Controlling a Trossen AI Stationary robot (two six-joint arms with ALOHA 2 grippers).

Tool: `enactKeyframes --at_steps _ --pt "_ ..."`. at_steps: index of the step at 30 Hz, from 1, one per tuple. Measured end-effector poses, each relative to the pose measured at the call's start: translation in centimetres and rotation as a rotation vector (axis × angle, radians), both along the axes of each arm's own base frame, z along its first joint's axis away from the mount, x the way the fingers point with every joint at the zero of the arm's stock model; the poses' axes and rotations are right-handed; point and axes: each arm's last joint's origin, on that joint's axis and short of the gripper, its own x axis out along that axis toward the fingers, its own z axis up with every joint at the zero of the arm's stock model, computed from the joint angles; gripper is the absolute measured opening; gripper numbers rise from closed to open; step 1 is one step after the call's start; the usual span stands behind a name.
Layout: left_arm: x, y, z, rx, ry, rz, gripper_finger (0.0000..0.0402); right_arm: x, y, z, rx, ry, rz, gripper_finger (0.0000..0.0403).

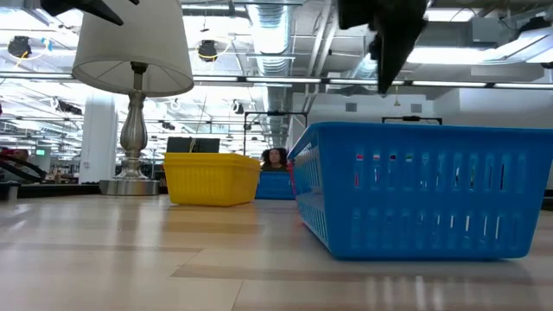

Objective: Stack baskets by color
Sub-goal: Stack the bottom right blue basket on the top blue basket

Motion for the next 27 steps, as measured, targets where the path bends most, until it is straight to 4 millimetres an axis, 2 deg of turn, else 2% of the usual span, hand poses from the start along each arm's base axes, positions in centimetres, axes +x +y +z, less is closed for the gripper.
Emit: enactKeyframes --at_steps 4,8,13,18,23,27 --pt "0.0 -0.1 0.0 -0.034 -0.008 -0.008 0.0238 -1.1 1.9 0.9 0.156 -0.002 -0.282 0.0197" --pt "0.1 -0.1 0.0 -0.068 -0.025 0.001 0.0238 -1.5 5.3 0.6 0.222 0.028 -0.448 0.0195" --pt "0.1 -0.1 0.0 -0.106 -0.058 0.030 0.0238 -1.1 9.2 -1.8 0.225 0.108 -0.586 0.0203" --pt "0.1 -0.1 0.0 -0.113 -0.064 0.035 0.0238 -0.1 12.3 -4.3 0.249 0.118 -0.688 0.0214" --pt "0.1 -0.1 0.0 -0.076 -0.053 0.031 0.0238 0.9 14.4 -6.0 0.308 0.093 -0.765 0.0217" --pt "0.0 0.1 0.1 -0.028 -0.060 0.063 0.0238 1.6 15.2 -6.8 0.339 0.074 -0.828 0.0215"
